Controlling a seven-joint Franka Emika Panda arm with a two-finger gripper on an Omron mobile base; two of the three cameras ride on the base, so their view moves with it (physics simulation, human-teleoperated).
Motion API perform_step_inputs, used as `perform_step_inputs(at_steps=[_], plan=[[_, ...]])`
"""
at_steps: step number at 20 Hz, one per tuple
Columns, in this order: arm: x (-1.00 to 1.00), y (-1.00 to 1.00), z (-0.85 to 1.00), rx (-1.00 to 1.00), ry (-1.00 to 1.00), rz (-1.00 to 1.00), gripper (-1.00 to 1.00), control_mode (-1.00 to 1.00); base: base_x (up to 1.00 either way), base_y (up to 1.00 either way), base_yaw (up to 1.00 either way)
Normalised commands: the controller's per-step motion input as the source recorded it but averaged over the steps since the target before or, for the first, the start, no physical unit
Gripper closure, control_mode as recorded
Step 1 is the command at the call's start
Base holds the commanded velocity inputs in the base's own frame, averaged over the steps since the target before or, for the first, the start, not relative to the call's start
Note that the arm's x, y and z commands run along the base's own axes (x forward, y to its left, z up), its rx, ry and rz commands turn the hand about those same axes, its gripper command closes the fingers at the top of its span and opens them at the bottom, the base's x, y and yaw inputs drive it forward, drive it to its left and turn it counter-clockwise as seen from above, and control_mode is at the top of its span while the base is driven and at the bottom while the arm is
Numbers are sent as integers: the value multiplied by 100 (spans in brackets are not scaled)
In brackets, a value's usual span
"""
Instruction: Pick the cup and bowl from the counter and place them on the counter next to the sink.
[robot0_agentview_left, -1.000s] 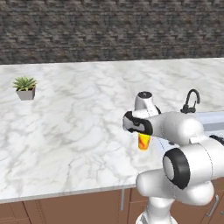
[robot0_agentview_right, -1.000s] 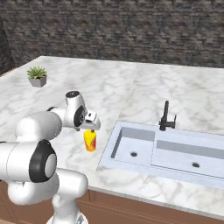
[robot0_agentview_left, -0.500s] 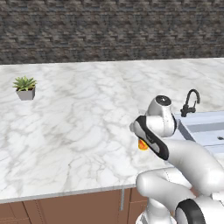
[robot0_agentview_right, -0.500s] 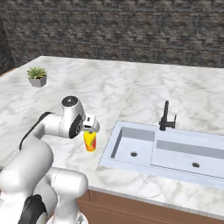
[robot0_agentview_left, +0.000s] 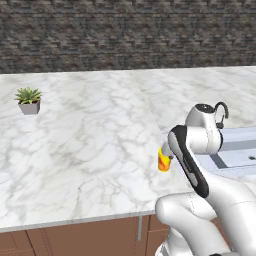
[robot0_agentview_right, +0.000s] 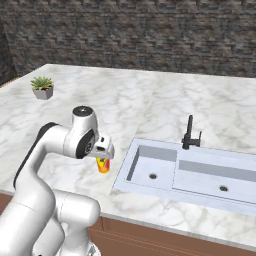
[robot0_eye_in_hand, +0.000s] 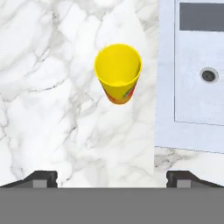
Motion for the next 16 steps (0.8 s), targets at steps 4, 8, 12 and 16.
perform_step_inputs(at_steps=[4,8,12,16], plan=[[-44,-16,58,2,30,0,-100,-100,0,0,0],[-37,-12,46,3,25,0,-100,-100,0,0,0],[-10,-5,12,3,8,0,-100,-100,0,0,0],[0,0,0,0,0,0,-100,-100,0,0,0]])
